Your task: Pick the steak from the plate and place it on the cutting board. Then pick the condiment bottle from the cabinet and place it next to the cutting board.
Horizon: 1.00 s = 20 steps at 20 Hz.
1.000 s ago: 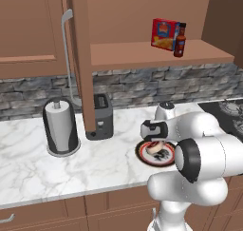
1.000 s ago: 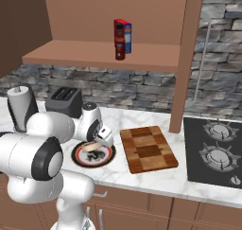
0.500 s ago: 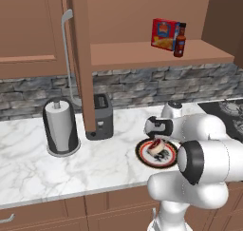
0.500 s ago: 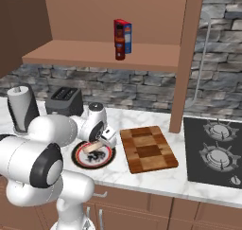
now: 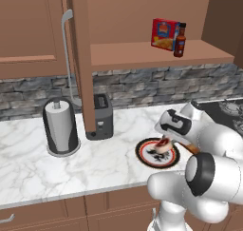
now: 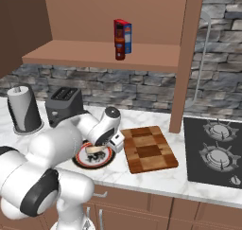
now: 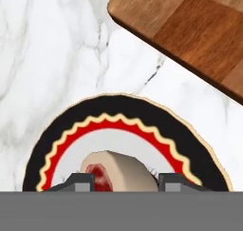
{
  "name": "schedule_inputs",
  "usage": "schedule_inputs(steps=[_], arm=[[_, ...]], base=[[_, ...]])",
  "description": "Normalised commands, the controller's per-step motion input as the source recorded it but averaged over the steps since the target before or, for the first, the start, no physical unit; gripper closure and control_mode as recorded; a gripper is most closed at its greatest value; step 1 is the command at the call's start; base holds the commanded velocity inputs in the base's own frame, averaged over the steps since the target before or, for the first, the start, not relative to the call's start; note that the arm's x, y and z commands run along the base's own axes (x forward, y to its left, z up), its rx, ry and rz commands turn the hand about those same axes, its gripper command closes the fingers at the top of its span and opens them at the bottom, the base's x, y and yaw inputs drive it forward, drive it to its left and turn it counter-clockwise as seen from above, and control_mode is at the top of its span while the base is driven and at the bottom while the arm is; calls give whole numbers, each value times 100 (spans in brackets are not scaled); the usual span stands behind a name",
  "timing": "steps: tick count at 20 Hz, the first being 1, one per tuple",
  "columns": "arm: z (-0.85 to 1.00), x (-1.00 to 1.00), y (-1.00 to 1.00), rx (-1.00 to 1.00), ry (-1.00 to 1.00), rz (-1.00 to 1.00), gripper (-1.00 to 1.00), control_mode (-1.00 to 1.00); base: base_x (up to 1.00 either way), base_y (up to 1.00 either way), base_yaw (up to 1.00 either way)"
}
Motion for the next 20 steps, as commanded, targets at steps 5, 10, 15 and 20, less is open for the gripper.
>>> schedule_inputs(steps=[5, 10, 15, 20], arm=[[35, -17, -4, 11, 0, -6, 100, -100], [44, -17, 0, 7, 0, -9, 100, -100], [32, -19, 0, 2, 0, -11, 100, -100], [8, -20, 0, 0, 0, -9, 100, -100]], base=[[0, 0, 0], [0, 0, 0], [0, 0, 0], [0, 0, 0]])
